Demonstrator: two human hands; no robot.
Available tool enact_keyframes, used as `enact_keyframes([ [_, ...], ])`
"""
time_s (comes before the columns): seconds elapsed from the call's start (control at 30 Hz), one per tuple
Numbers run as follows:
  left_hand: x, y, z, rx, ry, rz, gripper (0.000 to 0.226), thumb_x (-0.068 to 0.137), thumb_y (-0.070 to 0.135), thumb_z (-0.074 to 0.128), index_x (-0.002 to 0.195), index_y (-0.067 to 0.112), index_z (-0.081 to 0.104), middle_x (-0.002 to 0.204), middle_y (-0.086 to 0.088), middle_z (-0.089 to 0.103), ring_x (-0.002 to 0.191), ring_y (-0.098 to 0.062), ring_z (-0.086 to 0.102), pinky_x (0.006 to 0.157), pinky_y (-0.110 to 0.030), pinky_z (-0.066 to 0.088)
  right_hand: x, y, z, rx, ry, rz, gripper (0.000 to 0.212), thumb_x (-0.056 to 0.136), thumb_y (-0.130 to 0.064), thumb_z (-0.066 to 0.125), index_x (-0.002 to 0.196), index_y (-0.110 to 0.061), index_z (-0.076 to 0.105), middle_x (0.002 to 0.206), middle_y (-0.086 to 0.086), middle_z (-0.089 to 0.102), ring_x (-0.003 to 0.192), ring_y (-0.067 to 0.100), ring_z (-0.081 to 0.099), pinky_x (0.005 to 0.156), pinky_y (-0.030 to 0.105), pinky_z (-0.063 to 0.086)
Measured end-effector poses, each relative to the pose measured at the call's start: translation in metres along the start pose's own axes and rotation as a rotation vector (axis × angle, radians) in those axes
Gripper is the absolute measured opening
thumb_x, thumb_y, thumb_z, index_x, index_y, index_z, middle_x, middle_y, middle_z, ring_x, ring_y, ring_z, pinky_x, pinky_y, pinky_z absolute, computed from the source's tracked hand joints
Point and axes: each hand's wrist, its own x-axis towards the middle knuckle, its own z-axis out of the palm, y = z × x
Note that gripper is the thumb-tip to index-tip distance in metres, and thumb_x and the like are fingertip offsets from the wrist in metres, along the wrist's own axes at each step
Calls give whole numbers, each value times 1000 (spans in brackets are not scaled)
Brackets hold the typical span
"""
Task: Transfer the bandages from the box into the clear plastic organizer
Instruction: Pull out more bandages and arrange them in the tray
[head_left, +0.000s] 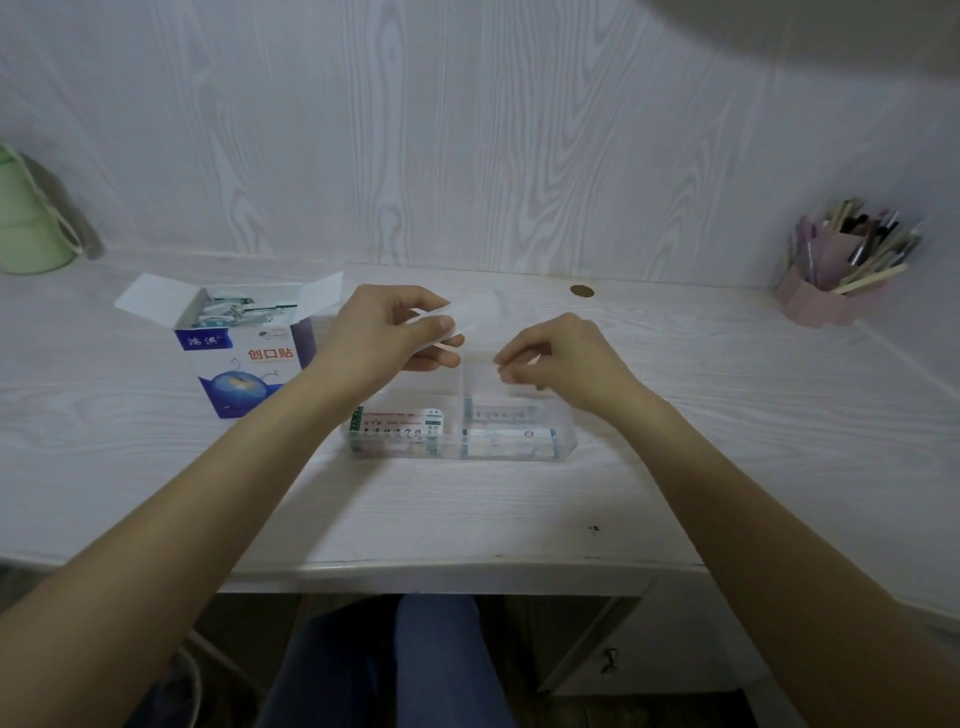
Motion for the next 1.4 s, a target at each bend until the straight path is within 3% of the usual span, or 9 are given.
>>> enact_keyframes([
  [0.07, -1, -1, 1, 31, -10, -4, 12, 89, 10, 62, 100, 10, 67, 86, -7, 73, 66, -14, 70, 61, -19, 56, -7, -3, -8, 314, 77, 88, 5, 85, -18, 69, 88, -19, 73, 81, -1, 74, 58, 2, 59, 56, 14, 43],
  [0.2, -5, -1, 10, 68, -47, 25, 14, 86, 9, 65, 98, 14, 71, 83, 0, 73, 68, -10, 70, 66, -18, 55, -18, -11, -16, 722, -37, 311, 34, 95, -36, 54, 95, -5, 67, 82, 13, 74, 63, 12, 66, 55, 19, 48],
  [0.3, -8, 0, 16, 195, -112, 99, 16, 86, 13, 66, 97, 23, 72, 87, 0, 73, 78, -8, 69, 75, -17, 55, -23, -10, -16, 778, -51, 252, 18, 89, -12, 63, 98, 3, 67, 77, 11, 69, 62, 8, 65, 59, 14, 51],
  [0.53, -16, -2, 19, 380, -178, 101, 17, 85, 37, 64, 98, 30, 71, 94, 14, 70, 84, -7, 65, 78, -26, 54, -32, 0, -17, 517, 85, 218, 10, 75, -1, 76, 81, -8, 72, 62, -2, 65, 61, 9, 63, 68, 19, 55],
  [0.67, -13, -9, 22, 538, -169, 120, 14, 88, 17, 64, 99, 22, 70, 95, 7, 68, 79, -3, 61, 63, -6, 44, -37, 7, -8, 253, 153, 157, 11, 73, -5, 78, 76, -13, 71, 69, 3, 69, 67, 10, 66, 68, 18, 55],
  [0.83, -11, -15, 29, 735, -175, 157, 14, 87, 13, 64, 97, 20, 70, 87, 10, 63, 68, 1, 55, 53, -4, 37, -38, 10, 2, 11, 139, 83, 10, 74, -6, 76, 78, -12, 70, 72, 3, 69, 65, 3, 61, 61, 7, 47],
  [1.0, -10, -16, 31, 918, -181, 264, 14, 90, 19, 61, 99, 20, 71, 92, 5, 50, 76, -8, 46, 68, -19, 32, -38, 10, 9, -180, 95, 36, 9, 76, -12, 74, 82, -17, 69, 75, -5, 66, 76, 11, 62, 68, 27, 51],
  [1.17, -6, -24, 31, 1016, -229, 306, 19, 91, 30, 58, 99, 22, 74, 94, -2, 52, 98, -22, 47, 77, -27, 34, -37, 5, 12, -299, 61, -3, 11, 77, -16, 74, 88, -17, 70, 83, -4, 70, 75, 8, 57, 59, 22, 40],
  [1.4, -8, -20, 39, 1023, -256, 232, 33, 93, 42, 51, 103, 20, 73, 90, -1, 39, 93, -17, 33, 78, -26, 28, -39, 5, 9, -342, 34, -35, 7, 82, -17, 69, 88, -19, 70, 86, -4, 69, 81, 11, 61, 56, 19, 38],
])
